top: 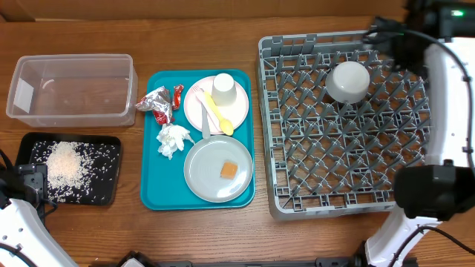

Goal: Sort waste into correct bins and load items into the dishwasher rack
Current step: 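Open the right gripper and raise it away from the bowl, then move the left gripper to the large white plate with the orange piece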

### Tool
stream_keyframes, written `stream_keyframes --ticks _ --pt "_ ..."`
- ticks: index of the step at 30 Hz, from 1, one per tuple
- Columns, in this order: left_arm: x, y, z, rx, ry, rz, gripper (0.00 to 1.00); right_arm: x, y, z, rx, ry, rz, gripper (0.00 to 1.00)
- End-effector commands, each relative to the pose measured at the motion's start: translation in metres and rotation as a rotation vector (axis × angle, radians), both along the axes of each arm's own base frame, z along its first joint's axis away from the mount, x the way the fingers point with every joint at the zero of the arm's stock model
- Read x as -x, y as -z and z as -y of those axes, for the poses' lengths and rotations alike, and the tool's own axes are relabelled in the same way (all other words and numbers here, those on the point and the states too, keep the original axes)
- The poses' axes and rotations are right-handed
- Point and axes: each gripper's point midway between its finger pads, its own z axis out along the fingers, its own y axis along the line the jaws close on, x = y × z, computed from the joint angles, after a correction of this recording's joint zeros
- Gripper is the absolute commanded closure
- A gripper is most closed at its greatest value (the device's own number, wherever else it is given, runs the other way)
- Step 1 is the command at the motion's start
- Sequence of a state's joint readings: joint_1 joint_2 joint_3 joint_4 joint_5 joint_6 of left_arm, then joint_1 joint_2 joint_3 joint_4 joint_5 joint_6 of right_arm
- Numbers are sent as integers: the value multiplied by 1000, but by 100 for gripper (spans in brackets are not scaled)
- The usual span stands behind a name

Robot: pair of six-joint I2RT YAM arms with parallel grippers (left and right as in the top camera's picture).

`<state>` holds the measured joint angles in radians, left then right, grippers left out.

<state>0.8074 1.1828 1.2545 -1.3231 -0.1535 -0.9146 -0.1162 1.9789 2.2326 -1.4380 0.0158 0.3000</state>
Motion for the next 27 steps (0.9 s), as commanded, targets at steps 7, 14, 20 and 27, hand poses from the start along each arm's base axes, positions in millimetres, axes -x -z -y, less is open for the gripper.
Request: stream_keyframes --ticks 7,14,20,27 --pt "-1 -6 -3 -14 -17 16 0 12 -7 64 31 152 13 0" --pt "-11 -5 5 35 6 67 0 14 -7 72 32 170 13 0" --pt "-36 -3 65 340 100 237 0 14 -7 72 32 170 13 0" --pt "-102 -44 112 312 799 565 0 14 -7 72 32 170 13 0"
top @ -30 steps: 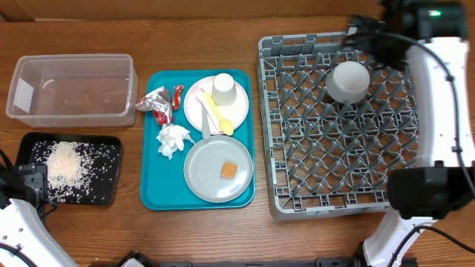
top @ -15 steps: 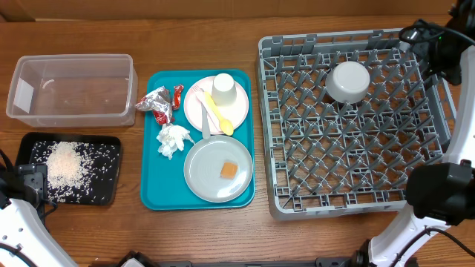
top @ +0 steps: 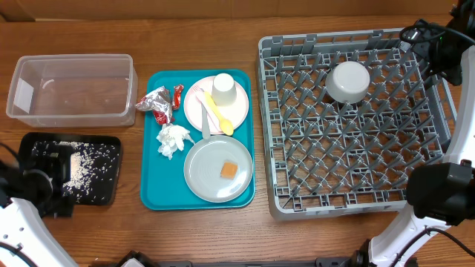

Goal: Sort waste into correct bins and load items into the dishwasher rack
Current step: 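Move the left gripper to the large white plate with the orange piece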

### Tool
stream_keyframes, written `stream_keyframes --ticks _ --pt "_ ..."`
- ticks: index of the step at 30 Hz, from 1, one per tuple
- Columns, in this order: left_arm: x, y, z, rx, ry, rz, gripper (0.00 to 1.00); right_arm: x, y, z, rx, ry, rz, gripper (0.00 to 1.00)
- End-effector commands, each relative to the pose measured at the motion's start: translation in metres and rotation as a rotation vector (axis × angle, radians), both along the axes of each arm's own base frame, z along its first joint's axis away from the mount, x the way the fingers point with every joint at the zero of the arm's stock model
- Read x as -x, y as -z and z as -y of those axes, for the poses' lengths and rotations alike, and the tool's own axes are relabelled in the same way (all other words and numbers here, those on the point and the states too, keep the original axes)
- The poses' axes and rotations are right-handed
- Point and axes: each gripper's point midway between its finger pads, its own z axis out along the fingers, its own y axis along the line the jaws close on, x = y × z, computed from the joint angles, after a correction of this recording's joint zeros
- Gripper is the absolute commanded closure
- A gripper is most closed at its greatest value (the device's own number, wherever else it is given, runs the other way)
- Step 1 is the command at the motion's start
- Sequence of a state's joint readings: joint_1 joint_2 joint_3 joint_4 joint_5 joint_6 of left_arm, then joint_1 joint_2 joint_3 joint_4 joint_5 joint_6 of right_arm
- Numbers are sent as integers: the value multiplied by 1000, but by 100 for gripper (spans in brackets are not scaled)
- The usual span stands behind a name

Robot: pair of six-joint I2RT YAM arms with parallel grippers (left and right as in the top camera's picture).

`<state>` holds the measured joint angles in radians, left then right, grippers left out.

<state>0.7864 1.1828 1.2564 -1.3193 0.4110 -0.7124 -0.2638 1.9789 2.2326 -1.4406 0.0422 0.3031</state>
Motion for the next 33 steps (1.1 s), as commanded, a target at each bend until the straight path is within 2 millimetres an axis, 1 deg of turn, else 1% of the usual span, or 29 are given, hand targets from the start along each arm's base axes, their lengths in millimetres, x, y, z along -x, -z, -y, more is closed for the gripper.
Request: stream_keyframes --ticks 1,3,7,9,15,19,21,25,27,30,33 --pt "-36 -34 44 -24 410 288 0 0 -7 2 12 8 19 0" --pt "-42 -33 51 -68 481 290 0 0 -7 2 12 8 19 0" --pt "-44 -19 64 -141 538 171 0 0 -7 2 12 8 19 0" --pt "-46 -12 78 -208 610 114 0 0 -7 2 12 8 19 0" --pt "-47 -1 106 -400 765 -10 0 0 -7 2 12 8 19 0" --pt "-48 1 113 -532 830 -60 0 0 -7 2 12 8 19 0" --pt "-50 1 119 -539 855 -52 0 0 -7 2 12 8 19 0" --pt "-48 3 142 -440 914 -8 0 0 -7 2 12 8 19 0" --pt "-47 7 148 -400 931 -5 0 0 -7 2 12 8 19 0" --pt "-44 25 151 -365 956 -56 0 0 -7 2 12 8 19 0" --pt "-36 57 152 -324 980 -143 0 0 -7 2 12 8 19 0"
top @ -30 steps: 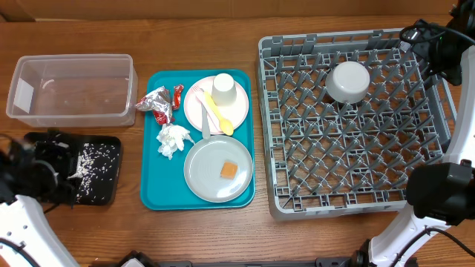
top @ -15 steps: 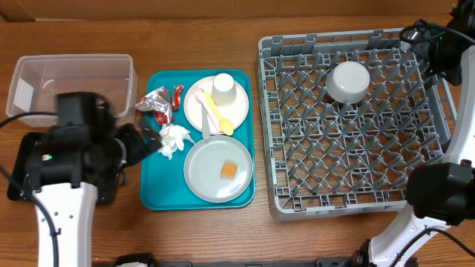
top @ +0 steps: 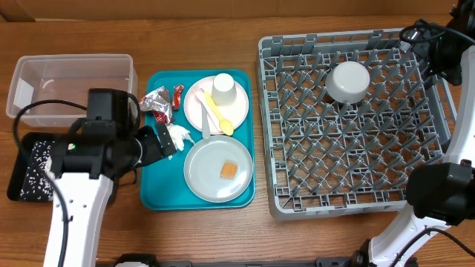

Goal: Sort waste into correct bins and load items into the dishwasher rack
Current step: 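Move the left gripper to the large white plate with the orange piece, then grasp the plate rim with the left gripper and lift it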

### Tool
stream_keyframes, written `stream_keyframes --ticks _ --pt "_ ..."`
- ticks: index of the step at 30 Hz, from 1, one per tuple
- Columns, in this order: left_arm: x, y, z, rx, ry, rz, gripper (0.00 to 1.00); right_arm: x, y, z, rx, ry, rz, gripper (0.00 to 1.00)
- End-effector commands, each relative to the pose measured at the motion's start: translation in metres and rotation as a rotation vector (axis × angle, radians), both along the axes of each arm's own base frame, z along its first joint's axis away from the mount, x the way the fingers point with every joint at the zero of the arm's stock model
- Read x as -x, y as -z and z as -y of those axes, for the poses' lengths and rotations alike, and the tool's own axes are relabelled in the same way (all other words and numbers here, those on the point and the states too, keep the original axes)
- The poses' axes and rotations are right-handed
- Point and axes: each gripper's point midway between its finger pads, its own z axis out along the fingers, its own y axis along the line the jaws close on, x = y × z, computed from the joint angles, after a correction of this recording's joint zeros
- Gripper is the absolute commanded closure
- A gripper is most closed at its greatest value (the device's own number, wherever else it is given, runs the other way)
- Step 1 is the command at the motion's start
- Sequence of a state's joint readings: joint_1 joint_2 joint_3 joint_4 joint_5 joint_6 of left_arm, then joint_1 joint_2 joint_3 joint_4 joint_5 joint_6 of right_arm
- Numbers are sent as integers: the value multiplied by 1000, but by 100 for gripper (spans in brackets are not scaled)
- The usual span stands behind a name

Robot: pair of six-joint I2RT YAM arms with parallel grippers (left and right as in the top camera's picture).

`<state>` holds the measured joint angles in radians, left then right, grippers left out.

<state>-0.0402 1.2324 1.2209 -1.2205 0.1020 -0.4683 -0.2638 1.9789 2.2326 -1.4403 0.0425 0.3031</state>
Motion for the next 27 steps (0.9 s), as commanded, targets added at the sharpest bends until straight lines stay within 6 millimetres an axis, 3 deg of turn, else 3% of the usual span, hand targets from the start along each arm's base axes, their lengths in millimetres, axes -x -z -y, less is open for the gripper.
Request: stream_keyframes --ticks 1,5,11,13,22,27 --pt "12 41 9 19 26 -129 0 0 -7 2 11 8 18 0" --pt "20 76 12 15 46 -235 0 0 -7 2 11 8 18 0" --pt "10 84 28 7 161 -214 0 0 -7 2 11 8 18 0" --pt "10 87 34 1 170 -223 4 0 -7 2 11 8 18 0" --pt "12 130 53 -55 208 -325 3 0 -7 2 11 8 18 0" --pt "10 153 57 -68 214 -380 9 0 -7 2 11 8 18 0"
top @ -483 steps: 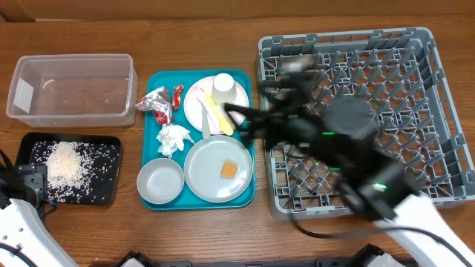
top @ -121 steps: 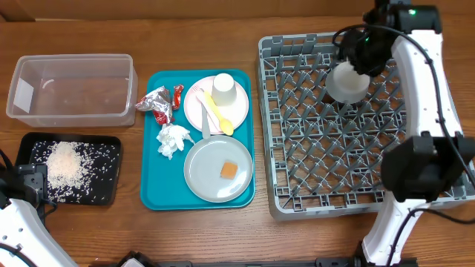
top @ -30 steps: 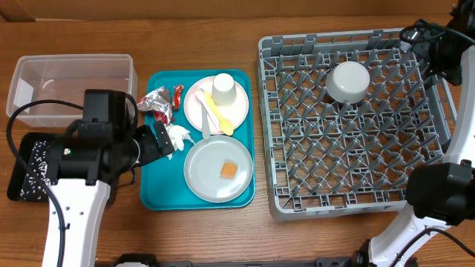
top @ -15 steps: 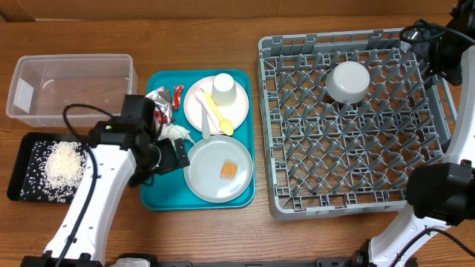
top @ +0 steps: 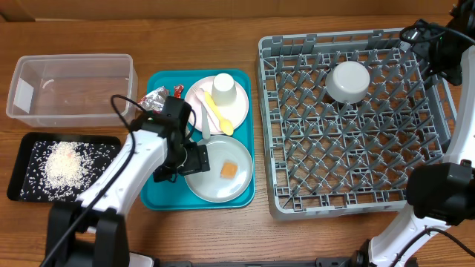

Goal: Sort waste into correct bins and load items into the dishwasher rack
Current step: 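Grasp the plate rim with the left gripper and lift it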

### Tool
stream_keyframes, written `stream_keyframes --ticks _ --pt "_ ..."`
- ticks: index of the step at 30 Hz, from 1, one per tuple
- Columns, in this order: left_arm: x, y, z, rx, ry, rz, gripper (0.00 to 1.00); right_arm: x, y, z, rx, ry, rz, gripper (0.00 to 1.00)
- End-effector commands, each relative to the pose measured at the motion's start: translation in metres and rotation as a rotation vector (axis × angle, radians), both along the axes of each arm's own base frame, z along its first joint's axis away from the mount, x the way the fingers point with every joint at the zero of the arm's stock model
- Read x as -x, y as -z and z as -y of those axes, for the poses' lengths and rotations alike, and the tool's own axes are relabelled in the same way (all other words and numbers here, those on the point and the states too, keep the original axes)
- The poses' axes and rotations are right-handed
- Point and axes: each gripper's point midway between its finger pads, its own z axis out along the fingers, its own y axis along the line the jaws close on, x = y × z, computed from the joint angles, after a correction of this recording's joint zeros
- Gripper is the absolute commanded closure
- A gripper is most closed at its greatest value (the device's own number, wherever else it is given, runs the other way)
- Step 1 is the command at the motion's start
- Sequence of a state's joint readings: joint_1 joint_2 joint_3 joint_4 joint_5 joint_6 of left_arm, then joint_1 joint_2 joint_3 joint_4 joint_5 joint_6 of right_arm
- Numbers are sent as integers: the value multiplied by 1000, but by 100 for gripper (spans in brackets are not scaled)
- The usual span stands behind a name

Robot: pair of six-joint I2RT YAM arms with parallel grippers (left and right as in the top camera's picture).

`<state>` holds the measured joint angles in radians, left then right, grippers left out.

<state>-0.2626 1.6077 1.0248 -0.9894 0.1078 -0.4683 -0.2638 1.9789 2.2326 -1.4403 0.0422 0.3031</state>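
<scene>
A teal tray (top: 152,194) holds a pink plate (top: 194,104) with an upturned white cup (top: 224,88) and a yellow spoon (top: 216,113). It also holds a grey plate (top: 223,189) with a brown food cube (top: 228,170) and a crumpled foil wrapper (top: 154,97). My left gripper (top: 197,159) hangs over the grey plate's left rim; its jaws are not readable. The arm covers the spot left of that plate. A white bowl (top: 349,80) sits upside down in the grey dishwasher rack (top: 297,200). My right gripper (top: 420,35) is at the rack's back right corner, its state unclear.
A clear plastic bin (top: 22,93) stands at the back left. In front of it lies a black tray (top: 104,189) with scattered rice (top: 62,163). The right arm's white body runs along the table's right edge.
My left gripper has moved right, from beside the white napkin at the tray's left side to the grey plate's left rim. The napkin is now hidden under the arm. The black tray shows in full again.
At first my left arm sat at the front left corner and my right arm reached over the rack's back right. Then the right arm had pulled back to the edge, with the left over the black tray. The left gripper later stood by the napkin, and now at the grey plate.
</scene>
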Motion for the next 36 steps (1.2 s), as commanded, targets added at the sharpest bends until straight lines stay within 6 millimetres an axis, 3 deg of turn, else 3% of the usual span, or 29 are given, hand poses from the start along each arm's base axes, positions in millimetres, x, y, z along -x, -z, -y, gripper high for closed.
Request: stream_keyframes --ticks 1,9,11,15,18,21,26,36 --pt "5 17 -3 -38 -4 -54 11 0 -7 2 11 8 18 0" --pt "5 37 -10 -89 -1 -99 14 0 -7 2 11 8 18 0" --pt "7 40 -11 -91 -1 -107 19 0 -7 2 11 8 18 0" --pt "10 47 -11 -87 -2 -109 37 0 -7 2 11 8 18 0" --pt "13 50 -10 -82 -2 -116 58 0 -7 2 11 8 18 0" --pt "17 52 -11 -85 -2 -124 67 0 -7 2 11 8 18 0" --pt "17 52 -14 -100 -2 -124 92 0 -7 2 11 8 18 0" --pt "20 36 -18 -113 -19 -173 96 0 -7 2 11 8 18 0"
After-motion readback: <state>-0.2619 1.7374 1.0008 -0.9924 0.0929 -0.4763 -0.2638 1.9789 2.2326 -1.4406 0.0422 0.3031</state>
